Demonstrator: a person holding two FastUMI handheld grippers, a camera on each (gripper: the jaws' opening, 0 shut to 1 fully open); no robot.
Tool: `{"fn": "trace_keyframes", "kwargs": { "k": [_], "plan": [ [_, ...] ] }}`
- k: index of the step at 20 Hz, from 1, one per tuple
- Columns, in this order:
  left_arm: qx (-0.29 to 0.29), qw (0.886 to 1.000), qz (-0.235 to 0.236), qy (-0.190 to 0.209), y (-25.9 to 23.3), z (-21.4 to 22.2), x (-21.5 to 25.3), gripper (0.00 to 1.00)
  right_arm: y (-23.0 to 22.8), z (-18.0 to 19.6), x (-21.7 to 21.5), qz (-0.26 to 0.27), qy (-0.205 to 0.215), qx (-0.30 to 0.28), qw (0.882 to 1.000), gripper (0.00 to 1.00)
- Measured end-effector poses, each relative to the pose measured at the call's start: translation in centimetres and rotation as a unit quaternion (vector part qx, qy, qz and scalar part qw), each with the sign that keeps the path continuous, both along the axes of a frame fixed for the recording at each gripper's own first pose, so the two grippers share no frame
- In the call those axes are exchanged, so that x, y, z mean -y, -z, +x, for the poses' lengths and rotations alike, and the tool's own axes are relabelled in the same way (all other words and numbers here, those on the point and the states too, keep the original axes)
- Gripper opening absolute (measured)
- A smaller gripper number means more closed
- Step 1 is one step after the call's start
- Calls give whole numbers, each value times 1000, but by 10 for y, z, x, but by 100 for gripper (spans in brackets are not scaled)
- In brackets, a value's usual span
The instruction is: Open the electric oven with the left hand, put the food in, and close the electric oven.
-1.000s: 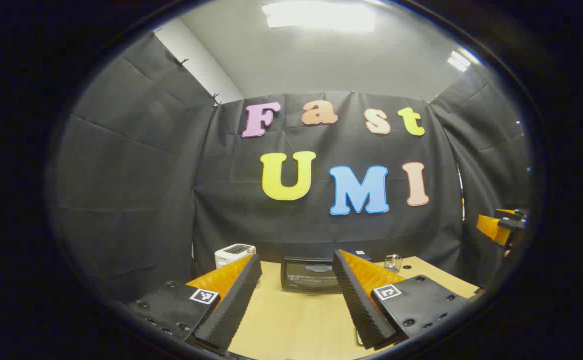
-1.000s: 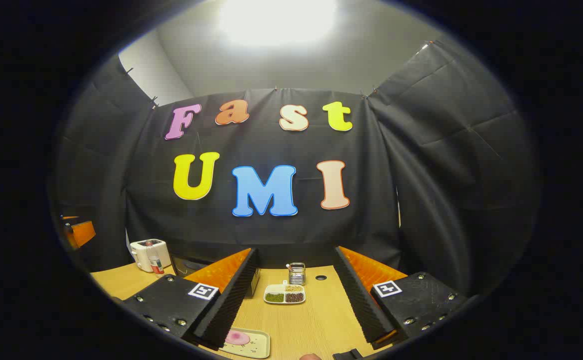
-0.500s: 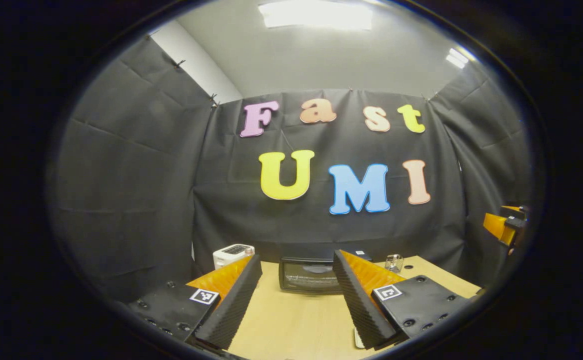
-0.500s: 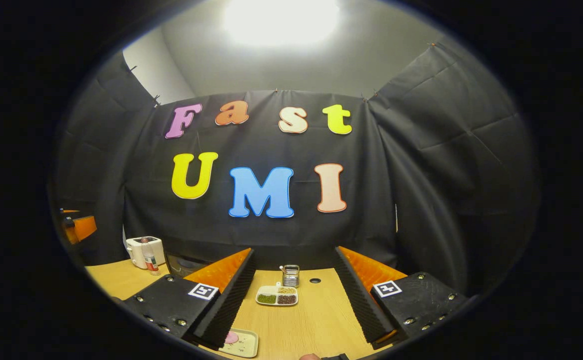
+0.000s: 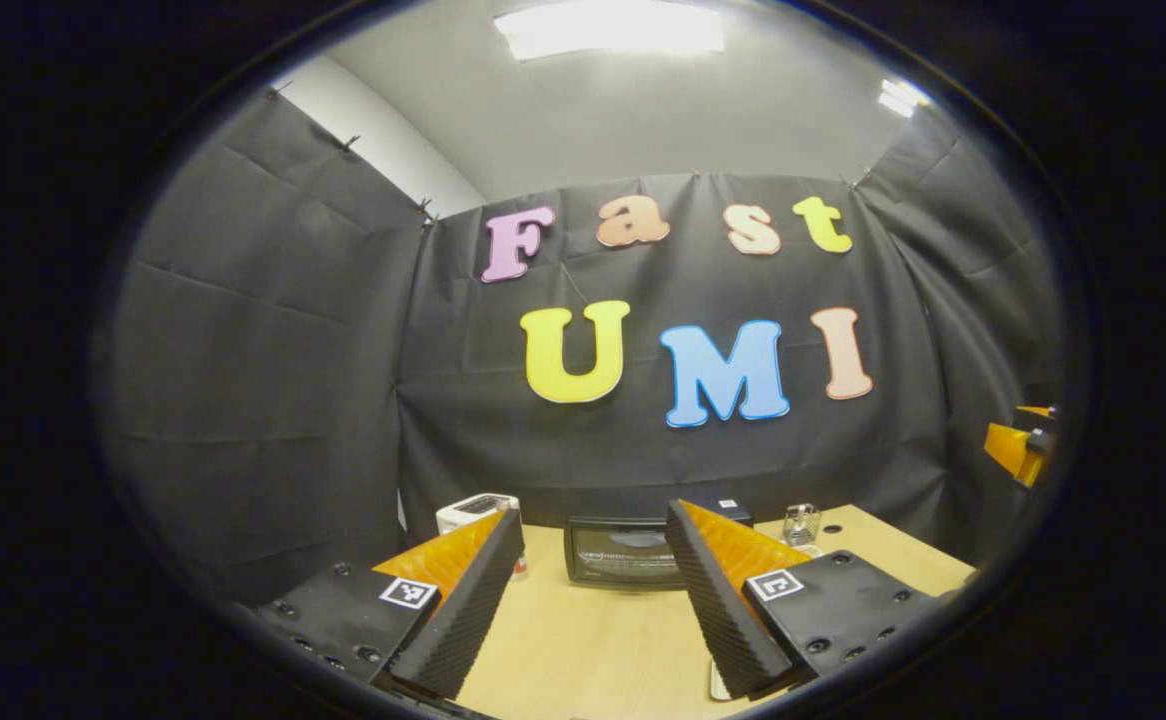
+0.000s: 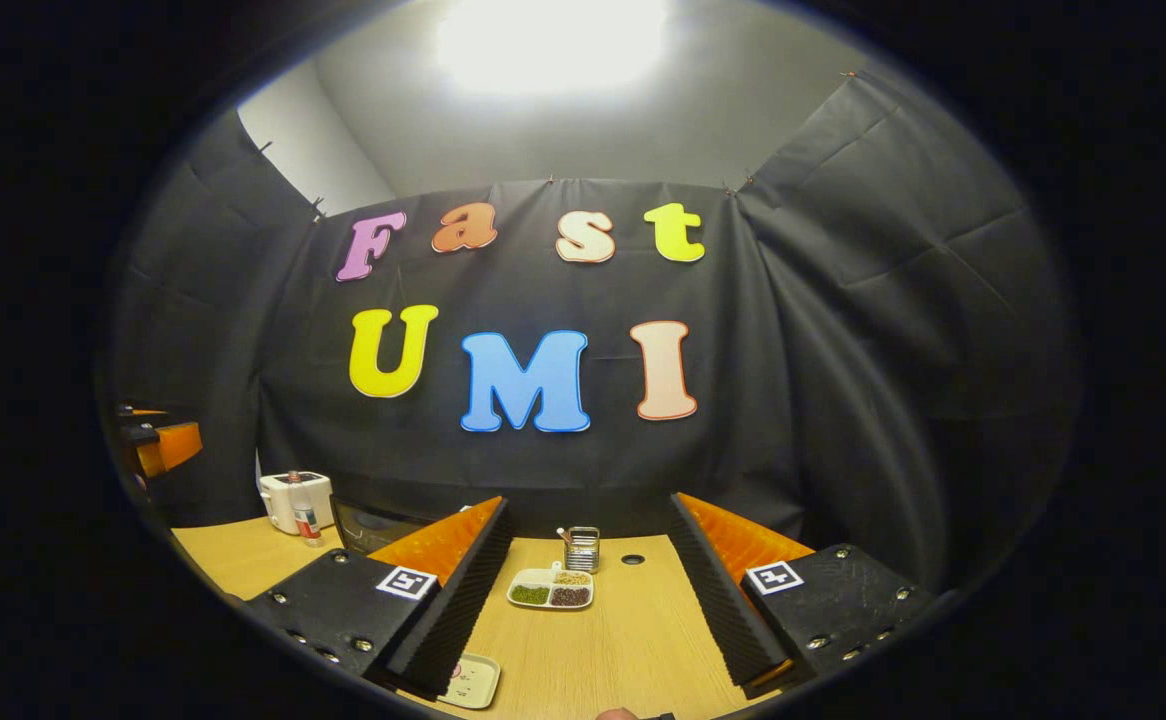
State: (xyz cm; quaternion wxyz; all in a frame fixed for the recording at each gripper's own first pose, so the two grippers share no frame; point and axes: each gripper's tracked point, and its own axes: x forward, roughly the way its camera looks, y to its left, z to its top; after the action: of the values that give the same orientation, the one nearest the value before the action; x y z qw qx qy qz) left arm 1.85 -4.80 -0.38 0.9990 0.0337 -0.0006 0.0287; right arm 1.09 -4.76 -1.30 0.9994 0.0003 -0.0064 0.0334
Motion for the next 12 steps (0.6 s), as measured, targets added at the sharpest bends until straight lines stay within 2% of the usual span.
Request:
{"fn": "trace_keyframes", "kwargs": {
  "k": [6, 7, 8, 12],
  "plan": [
    [19, 1000, 1, 14, -7, 24, 23, 100, -5, 10, 7, 2, 2, 5, 1000, 97],
    [22, 1000, 0, 18, -8, 30, 25, 90, -5, 13, 6, 3, 4, 4, 1000, 97],
    [23, 1000, 0, 21, -6, 36, 25, 100, -5, 15, 5, 5, 4, 3, 1000, 97],
    [29, 999, -7, 34, 1, 74, 22, 100, -12, 27, -4, -6, 15, 18, 1000, 96]
  ]
}}
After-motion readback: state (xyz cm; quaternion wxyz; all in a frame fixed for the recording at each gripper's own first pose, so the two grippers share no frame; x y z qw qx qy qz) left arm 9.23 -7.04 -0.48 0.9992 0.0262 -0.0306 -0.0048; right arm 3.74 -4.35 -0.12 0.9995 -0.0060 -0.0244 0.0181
